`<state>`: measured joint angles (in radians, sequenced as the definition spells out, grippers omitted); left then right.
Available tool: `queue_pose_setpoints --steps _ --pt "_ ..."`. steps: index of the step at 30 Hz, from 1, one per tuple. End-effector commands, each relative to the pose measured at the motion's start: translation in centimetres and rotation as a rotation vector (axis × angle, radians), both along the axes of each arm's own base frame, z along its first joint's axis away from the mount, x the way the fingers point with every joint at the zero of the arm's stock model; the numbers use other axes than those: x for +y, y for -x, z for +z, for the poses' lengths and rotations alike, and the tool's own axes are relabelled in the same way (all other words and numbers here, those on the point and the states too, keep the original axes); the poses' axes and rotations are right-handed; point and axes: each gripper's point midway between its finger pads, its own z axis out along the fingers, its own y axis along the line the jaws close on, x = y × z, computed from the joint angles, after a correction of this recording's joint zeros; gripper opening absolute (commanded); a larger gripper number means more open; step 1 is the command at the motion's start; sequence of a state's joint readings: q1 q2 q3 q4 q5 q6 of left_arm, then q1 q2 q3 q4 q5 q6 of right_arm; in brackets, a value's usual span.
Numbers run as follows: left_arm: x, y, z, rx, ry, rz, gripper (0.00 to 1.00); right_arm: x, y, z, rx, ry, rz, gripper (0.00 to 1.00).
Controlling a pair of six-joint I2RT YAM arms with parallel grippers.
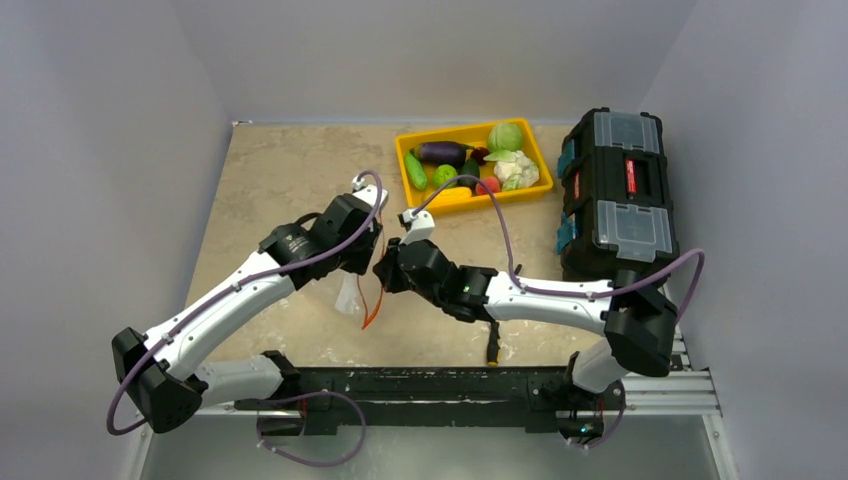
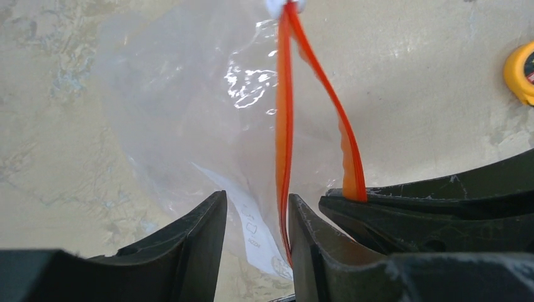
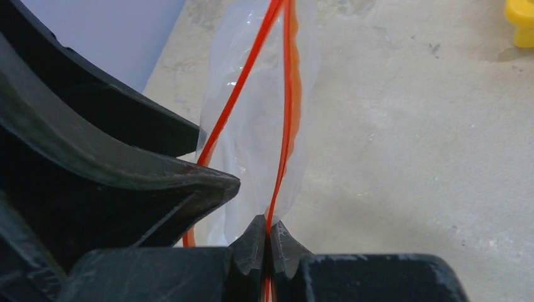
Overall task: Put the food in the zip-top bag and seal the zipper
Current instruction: Open the zipper of the food storage bag at the center of the board.
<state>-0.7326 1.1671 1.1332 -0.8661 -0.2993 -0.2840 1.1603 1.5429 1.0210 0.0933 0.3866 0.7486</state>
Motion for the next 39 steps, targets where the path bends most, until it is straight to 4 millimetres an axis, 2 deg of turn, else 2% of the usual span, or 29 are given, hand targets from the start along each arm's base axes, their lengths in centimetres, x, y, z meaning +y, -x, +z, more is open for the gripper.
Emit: queue_pose_setpoints --steps 1,5,9,10,12,16,19,24,27,30,33,39 --pt "1.4 -0.1 1.3 -0.061 -0.083 0.025 0.41 1.6 0.8 5.6 -0.003 -0.159 0.047 0.00" --pt "2.0 0.4 1.5 -0.053 -0.116 0.021 0.40 1.6 0.6 5.9 0.017 -0.172 0.040 0.00" --pt "2.7 1.0 1.5 -0.041 -0.133 0.023 0.30 1.5 0.2 6.0 0.041 -0.188 0.028 0.00" --pt "2.9 1.2 1.6 -0.041 -0.138 0.018 0.24 1.6 0.1 6.0 0.051 -0.196 0.035 0.00" --pt "3.2 1.3 1.9 -0.050 -0.150 0.005 0.01 1.6 -0.2 6.1 0.057 -0.209 0.043 0.00" --pt "4.7 0.9 2.3 -0.075 -0.223 0.002 0.00 1.4 -1.1 6.6 0.004 -0.172 0.062 0.00" --pt "5.6 0.4 2.1 -0.035 -0.174 0.042 0.00 0.7 -2.1 6.7 -0.032 -0.125 0.061 0.00" --pt "6.7 -0.4 2.7 -0.068 -0.050 0.098 0.00 -0.5 -4.0 4.6 -0.005 -0.090 0.085 0.00" --pt "5.2 -0.4 2.5 -0.084 0.035 0.054 0.00 0.6 -3.9 3.5 0.021 -0.081 0.166 0.00" --pt "3.3 -0.1 2.0 -0.065 0.122 0.001 0.00 1.6 -4.1 3.8 -0.009 -0.079 0.213 0.00" --pt "3.3 -0.2 1.2 -0.052 0.130 0.025 0.00 2.2 -3.8 3.9 0.002 -0.102 0.240 0.01" --pt "3.8 0.1 1.0 -0.046 0.134 0.058 0.00 2.1 -4.4 2.4 0.005 -0.046 0.245 0.05"
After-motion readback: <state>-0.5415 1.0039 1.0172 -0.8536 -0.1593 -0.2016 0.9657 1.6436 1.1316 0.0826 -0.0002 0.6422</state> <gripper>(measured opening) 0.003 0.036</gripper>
